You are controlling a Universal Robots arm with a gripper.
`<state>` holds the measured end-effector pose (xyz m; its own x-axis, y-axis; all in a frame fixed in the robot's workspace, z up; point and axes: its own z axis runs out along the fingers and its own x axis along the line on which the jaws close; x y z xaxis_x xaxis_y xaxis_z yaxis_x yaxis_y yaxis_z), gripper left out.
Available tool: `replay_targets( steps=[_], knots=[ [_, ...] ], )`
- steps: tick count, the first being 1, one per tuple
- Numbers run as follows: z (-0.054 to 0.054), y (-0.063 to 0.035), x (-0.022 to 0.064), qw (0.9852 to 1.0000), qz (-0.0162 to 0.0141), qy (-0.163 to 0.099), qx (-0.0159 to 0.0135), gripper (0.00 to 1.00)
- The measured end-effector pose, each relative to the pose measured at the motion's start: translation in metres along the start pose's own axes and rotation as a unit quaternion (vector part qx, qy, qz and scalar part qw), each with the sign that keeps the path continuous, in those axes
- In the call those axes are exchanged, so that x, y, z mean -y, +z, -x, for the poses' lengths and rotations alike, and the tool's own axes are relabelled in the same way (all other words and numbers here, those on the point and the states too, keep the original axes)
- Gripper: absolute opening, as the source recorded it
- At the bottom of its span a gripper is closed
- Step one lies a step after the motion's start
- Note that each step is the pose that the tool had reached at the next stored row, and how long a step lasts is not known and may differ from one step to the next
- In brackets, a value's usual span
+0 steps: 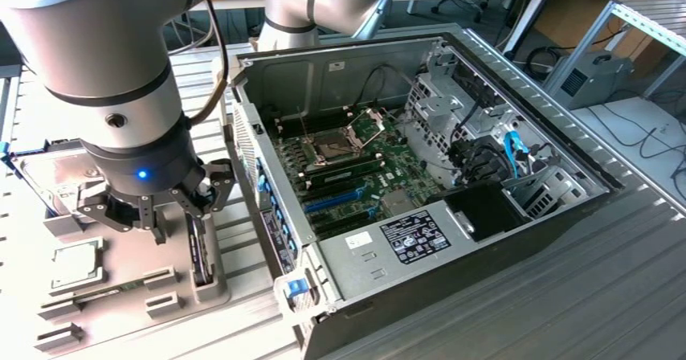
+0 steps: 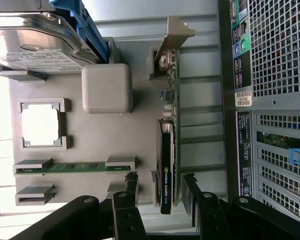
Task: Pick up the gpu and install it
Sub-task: 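Pick up the gpu and move the gpu toward the slot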
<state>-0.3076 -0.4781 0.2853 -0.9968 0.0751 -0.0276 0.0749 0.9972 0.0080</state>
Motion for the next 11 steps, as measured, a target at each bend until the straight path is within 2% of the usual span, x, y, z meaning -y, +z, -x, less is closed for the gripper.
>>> replay_targets(
  steps=[11],
  knots=[
    [-0.0001, 0.0029, 0.0, 1.0, 0.0, 0.0, 0.0, 0.48]
  ],
)
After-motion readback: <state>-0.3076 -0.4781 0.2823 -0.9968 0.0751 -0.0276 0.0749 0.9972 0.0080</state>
